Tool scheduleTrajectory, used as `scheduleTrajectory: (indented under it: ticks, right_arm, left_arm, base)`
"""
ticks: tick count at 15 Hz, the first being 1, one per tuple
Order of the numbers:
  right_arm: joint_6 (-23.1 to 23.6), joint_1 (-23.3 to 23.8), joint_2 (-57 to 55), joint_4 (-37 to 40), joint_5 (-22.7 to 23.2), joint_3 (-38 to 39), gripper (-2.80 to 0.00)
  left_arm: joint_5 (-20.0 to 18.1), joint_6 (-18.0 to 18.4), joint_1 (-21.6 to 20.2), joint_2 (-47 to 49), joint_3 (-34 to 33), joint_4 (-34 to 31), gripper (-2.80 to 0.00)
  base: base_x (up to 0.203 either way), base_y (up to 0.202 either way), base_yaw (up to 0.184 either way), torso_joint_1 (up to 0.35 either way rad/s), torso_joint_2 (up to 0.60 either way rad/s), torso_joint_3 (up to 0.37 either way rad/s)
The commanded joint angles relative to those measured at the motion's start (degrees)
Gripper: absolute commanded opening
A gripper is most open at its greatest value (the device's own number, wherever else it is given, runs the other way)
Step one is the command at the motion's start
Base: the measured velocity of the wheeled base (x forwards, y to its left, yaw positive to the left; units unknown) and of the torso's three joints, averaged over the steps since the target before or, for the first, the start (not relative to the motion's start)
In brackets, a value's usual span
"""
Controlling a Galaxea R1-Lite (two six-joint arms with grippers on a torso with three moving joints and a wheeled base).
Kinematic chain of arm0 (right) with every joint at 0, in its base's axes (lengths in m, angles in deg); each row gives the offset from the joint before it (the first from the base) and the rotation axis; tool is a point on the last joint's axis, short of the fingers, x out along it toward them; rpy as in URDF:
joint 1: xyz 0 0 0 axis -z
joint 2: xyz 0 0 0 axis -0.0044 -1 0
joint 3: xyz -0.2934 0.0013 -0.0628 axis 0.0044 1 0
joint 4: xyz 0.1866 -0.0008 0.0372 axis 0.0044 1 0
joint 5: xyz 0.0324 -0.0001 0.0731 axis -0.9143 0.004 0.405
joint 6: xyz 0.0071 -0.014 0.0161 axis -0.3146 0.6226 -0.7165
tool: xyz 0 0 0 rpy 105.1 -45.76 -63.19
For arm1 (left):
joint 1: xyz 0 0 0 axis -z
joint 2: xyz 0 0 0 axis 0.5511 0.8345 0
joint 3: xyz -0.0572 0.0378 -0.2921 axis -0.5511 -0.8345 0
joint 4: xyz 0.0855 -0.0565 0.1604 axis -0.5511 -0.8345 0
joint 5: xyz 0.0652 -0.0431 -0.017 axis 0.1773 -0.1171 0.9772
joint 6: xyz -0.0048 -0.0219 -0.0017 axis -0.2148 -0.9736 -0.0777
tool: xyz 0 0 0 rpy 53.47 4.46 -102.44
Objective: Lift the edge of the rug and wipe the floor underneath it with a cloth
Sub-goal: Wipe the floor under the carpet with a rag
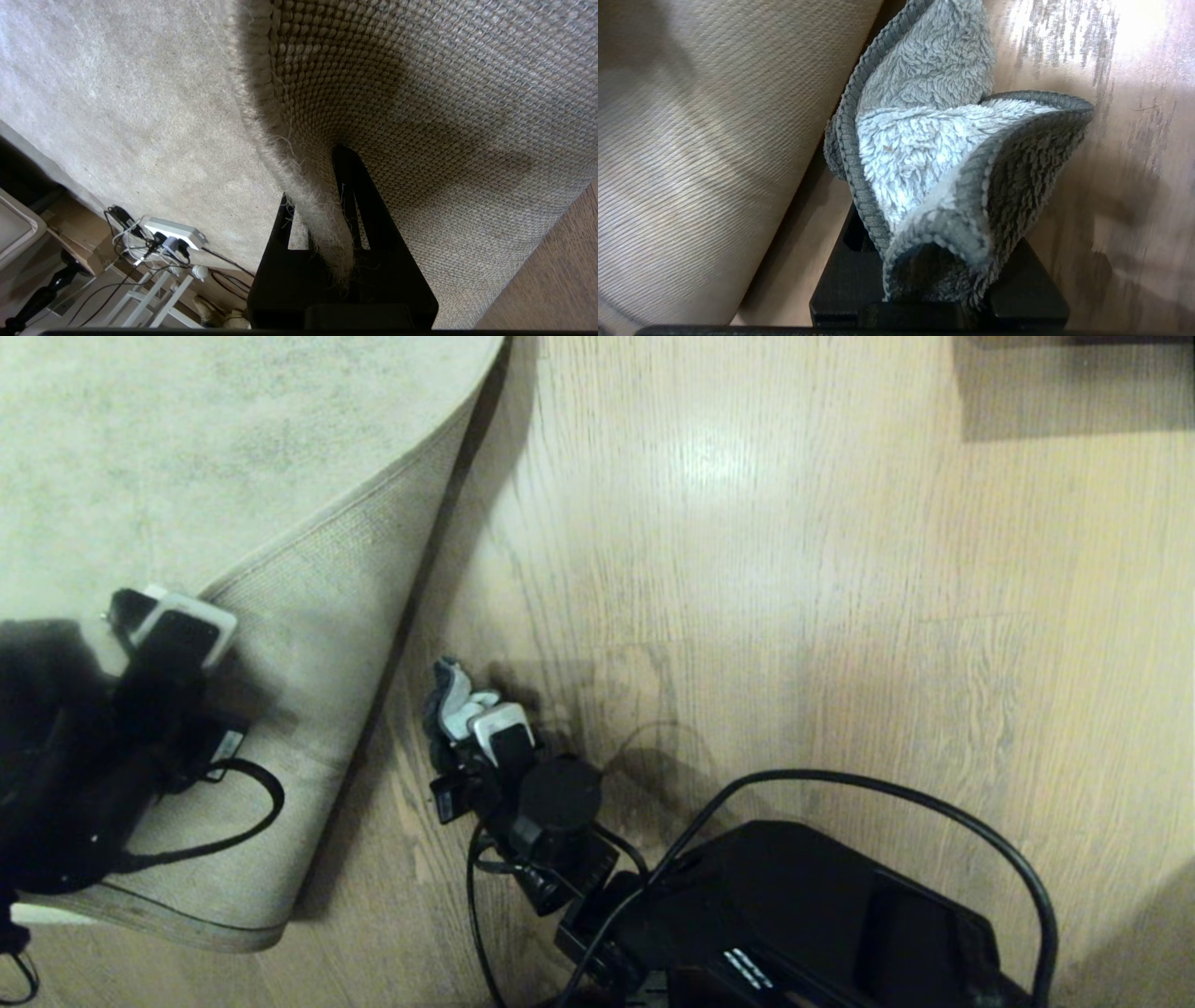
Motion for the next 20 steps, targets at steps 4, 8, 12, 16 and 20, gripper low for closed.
scheduleTrajectory:
  ticks: [4,8,12,16,20]
  right_arm:
    - [0.0,3.3,-4.9,-0.2,0.2,-6.6,-2.8]
    - [0.1,5.5,-5.2,0.5,0.2,-10.6,-2.8]
    - [0.7,7.2,-3.0,2.3,0.1,-12.3,-2.8]
    - [0.9,7.3,0.0,3.3,0.1,-12.4,-2.8]
    - [1.5,7.3,3.7,5.2,0.1,-12.4,-2.8]
  left_arm:
    - [0.2,0.2,0.0,0.2,-0.2,0.1,-2.8]
    - [0.2,0.2,0.0,1.0,-0.1,0.2,-2.8]
    - [0.2,0.2,0.3,1.1,-0.2,0.2,-2.8]
    - [0.3,0.2,1.2,1.2,-0.3,0.2,-2.8]
    - [0.3,0.2,2.1,1.1,-0.5,0.2,-2.8]
  base:
    - [0.0,0.0,0.0,0.0,0.0,0.0]
    - [0.0,0.0,0.0,0.0,0.0,0.0]
    - [0.0,0.0,0.0,0.0,0.0,0.0]
    - [0.0,0.0,0.0,0.0,0.0,0.0]
    - [0.0,0.0,0.0,0.0,0.0,0.0]
